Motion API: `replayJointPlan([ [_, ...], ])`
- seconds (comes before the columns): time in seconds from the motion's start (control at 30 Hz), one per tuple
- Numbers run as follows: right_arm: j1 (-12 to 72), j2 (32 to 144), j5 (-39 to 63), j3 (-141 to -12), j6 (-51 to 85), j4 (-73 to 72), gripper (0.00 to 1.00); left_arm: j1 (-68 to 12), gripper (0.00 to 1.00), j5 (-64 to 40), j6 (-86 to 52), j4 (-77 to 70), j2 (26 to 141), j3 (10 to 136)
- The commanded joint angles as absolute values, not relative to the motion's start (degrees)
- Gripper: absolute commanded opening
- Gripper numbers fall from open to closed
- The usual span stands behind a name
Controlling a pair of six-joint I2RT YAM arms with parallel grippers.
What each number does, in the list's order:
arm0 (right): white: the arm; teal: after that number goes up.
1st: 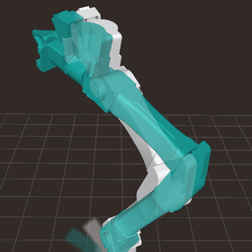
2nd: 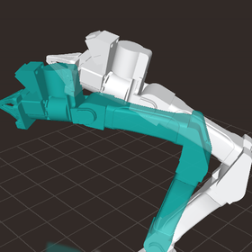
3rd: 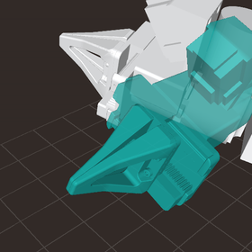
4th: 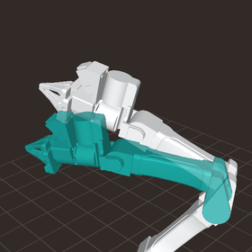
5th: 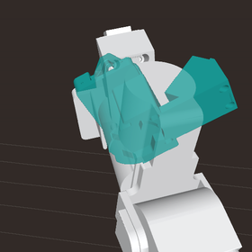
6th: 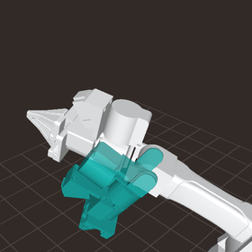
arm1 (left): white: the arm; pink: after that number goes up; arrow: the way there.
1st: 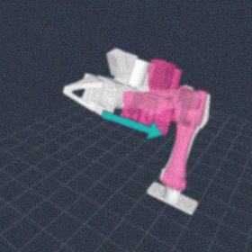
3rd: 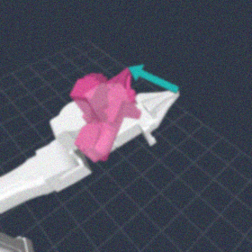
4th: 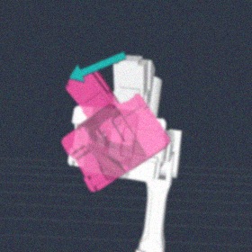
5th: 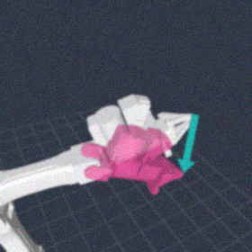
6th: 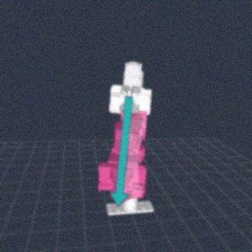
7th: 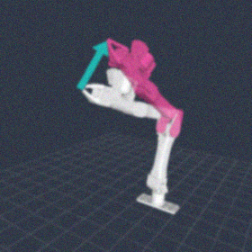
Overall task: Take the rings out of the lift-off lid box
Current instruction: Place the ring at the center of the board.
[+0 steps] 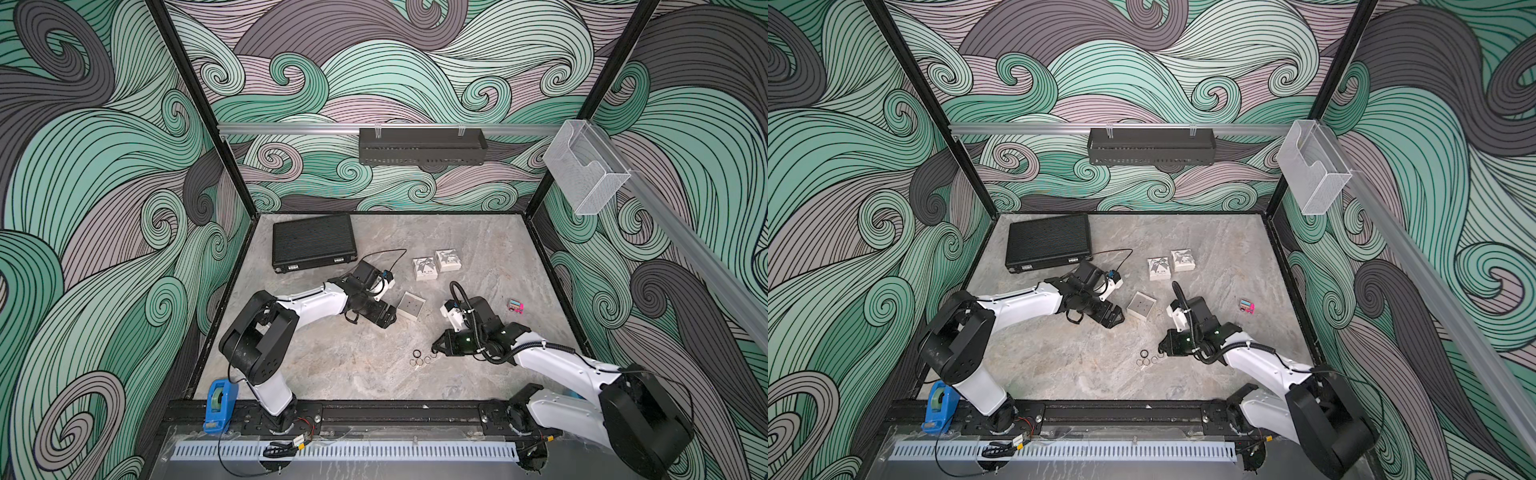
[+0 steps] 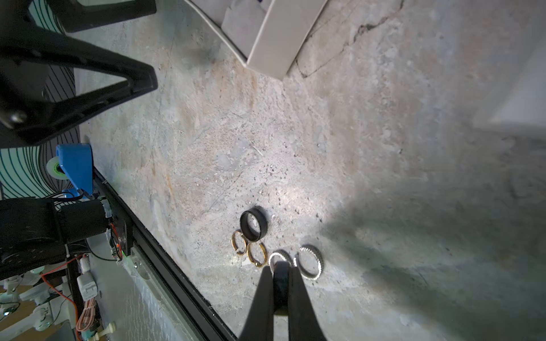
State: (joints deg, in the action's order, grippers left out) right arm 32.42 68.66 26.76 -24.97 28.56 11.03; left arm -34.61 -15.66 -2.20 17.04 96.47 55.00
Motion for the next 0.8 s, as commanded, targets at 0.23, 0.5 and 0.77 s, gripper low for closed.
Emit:
replayJointPlan([
  [0.23, 34.1, 79.0, 26.9, -28.7, 29.1, 2.1, 0.0, -32.6, 0.95, -14.9, -4.0, 15.5, 99.0, 56.7],
  [0.5, 34.5, 80.9, 27.1, -28.8, 29.0, 1.8, 0.0, -30.9, 0.95, -14.9, -4.1, 15.5, 99.5, 56.6],
  [0.77, 34.5, 79.7, 25.8, -27.3, 28.8, 3.5, 0.21, -30.8, 0.95, -15.0, -4.5, 15.3, 101.8, 58.0],
])
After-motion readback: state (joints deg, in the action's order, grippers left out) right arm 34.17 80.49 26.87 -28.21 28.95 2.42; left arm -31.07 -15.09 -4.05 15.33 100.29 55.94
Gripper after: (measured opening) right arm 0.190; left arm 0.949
